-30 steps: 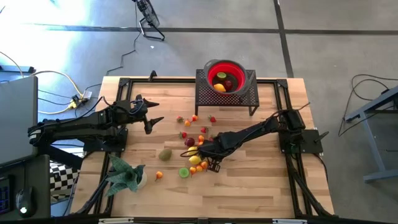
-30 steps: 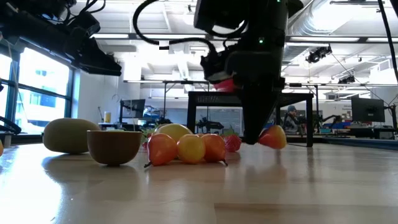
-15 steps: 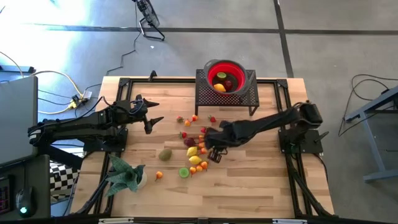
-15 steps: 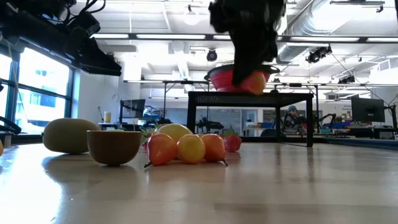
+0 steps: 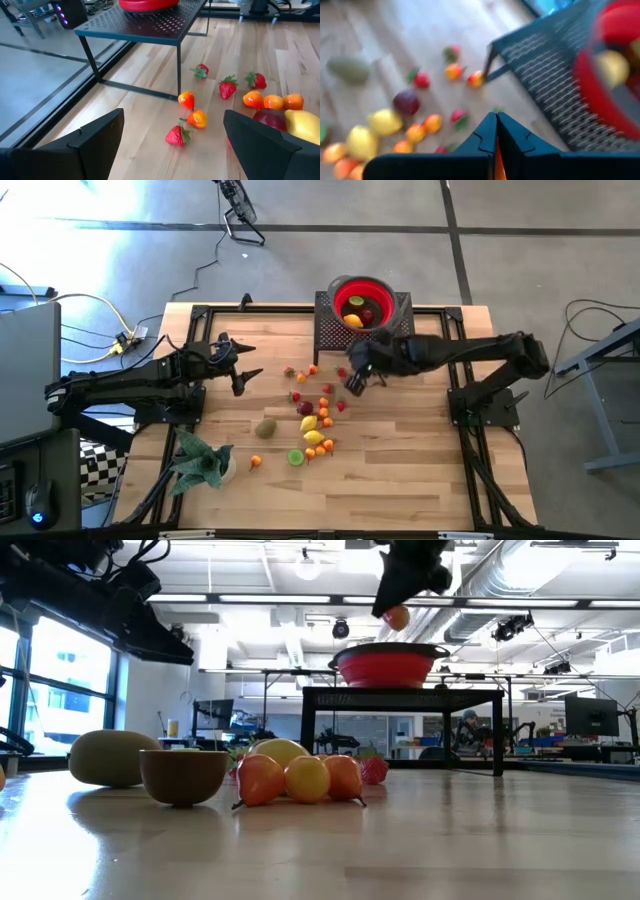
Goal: Pick & Place Fruit
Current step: Put the pear into the strainer on the shelf
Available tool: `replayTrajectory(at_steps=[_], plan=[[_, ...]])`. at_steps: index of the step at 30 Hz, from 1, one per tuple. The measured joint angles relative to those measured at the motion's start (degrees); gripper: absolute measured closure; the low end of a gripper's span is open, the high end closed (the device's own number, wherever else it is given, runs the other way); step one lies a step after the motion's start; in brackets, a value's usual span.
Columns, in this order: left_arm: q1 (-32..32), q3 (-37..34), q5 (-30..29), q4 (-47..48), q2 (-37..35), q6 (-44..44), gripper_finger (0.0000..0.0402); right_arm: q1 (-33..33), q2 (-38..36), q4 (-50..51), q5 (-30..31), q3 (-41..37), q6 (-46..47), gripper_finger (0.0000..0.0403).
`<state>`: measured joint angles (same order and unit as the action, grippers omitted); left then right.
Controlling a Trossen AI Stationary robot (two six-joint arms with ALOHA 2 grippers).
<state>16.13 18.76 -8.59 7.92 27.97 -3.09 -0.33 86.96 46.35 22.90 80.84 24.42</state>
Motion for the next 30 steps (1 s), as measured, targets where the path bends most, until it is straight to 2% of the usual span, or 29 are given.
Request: replayTrajectory(at_steps=[5, 10, 20, 30], plan=[[0.0, 0.0, 0.1, 0.0, 0.0, 0.0, 0.0064, -5.5, -2.5, -4.4, 2.8, 0.0, -7.3, 0.0399], [0.0, 0.0, 0.1, 0.0, 0.0, 0.0, 0.0064, -12.1, -3.2, -10.4, 2.8, 0.0, -15.4, 0.0399], [0.0, 0.0, 0.1, -0.1, 0.0, 0.0, 0.0064, -23.2, -3.2, -15.3, 2.0, 0.0, -22.3, 0.0399], [0.0, 0.0, -0.1, -0.6, 0.0, -2.5, 0.0064, -31.4, -0.7, -15.8, -6.0, 0.0, -24.6, 0.0399]])
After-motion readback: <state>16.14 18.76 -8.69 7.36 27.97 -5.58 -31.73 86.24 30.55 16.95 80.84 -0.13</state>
